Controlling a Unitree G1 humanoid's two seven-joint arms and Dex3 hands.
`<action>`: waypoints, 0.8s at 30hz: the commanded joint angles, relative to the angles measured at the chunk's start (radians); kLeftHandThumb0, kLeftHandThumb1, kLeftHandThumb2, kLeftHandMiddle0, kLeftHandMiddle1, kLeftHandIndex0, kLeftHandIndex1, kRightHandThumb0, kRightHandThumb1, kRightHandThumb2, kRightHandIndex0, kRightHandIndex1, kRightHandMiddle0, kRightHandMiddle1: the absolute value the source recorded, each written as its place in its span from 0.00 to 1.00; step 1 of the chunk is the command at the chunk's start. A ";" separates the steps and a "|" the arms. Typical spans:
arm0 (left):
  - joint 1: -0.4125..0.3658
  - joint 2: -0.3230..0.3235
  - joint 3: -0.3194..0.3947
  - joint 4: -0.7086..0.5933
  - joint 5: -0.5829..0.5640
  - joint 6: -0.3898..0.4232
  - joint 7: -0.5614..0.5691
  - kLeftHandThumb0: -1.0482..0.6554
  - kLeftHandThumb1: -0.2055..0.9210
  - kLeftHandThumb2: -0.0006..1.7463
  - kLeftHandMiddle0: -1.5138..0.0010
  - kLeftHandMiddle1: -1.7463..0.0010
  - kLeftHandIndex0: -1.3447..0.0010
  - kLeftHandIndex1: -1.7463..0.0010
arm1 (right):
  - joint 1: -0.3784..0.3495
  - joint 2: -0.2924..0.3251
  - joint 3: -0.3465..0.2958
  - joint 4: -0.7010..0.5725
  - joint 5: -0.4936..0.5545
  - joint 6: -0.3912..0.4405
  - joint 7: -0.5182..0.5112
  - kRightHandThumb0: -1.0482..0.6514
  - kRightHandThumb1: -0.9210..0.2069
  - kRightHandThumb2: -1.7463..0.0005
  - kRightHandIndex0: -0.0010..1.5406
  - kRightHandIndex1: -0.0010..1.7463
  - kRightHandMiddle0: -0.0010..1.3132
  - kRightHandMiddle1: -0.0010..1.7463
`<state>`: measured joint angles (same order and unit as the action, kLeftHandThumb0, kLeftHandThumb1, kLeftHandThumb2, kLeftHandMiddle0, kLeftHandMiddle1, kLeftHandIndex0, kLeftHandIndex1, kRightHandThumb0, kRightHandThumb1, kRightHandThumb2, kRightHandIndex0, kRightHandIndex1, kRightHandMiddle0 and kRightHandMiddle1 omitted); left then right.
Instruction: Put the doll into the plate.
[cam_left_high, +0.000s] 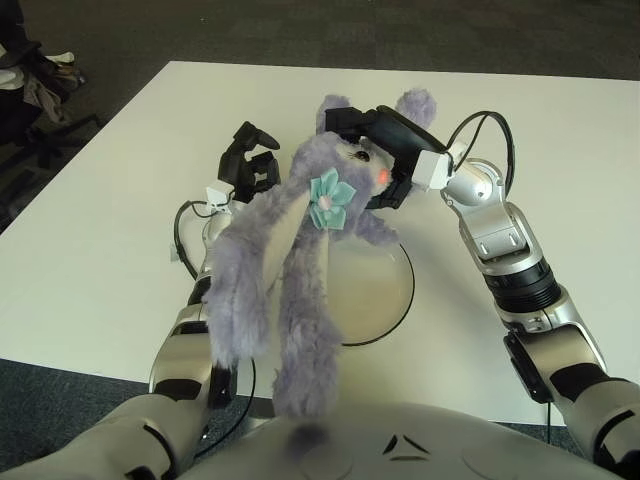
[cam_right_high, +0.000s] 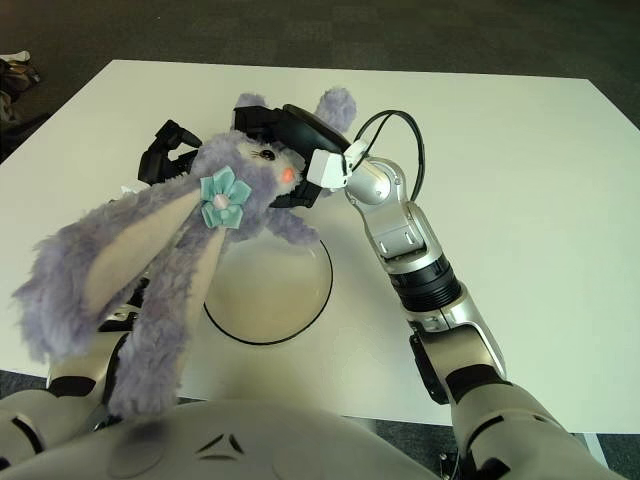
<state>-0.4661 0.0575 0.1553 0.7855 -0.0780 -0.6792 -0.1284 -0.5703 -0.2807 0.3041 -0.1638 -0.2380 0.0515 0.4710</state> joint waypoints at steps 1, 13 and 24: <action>0.112 -0.043 -0.017 0.076 0.015 0.000 0.017 0.36 0.61 0.64 0.25 0.00 0.64 0.00 | -0.024 -0.010 -0.011 0.010 0.004 -0.039 0.006 0.95 0.73 0.10 0.51 1.00 0.82 1.00; 0.115 -0.044 -0.027 0.050 0.024 0.030 0.036 0.37 0.62 0.63 0.28 0.00 0.65 0.00 | -0.028 -0.014 -0.031 0.003 0.044 -0.039 0.044 0.95 0.73 0.10 0.51 1.00 0.81 1.00; 0.117 -0.054 -0.032 0.024 0.026 0.061 0.061 0.37 0.62 0.63 0.27 0.00 0.65 0.00 | -0.025 -0.021 -0.037 -0.004 0.031 -0.056 0.052 0.95 0.73 0.09 0.52 1.00 0.77 1.00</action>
<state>-0.4578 0.0476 0.1426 0.7492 -0.0700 -0.6302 -0.0852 -0.5723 -0.2938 0.2815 -0.1548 -0.2145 0.0095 0.5207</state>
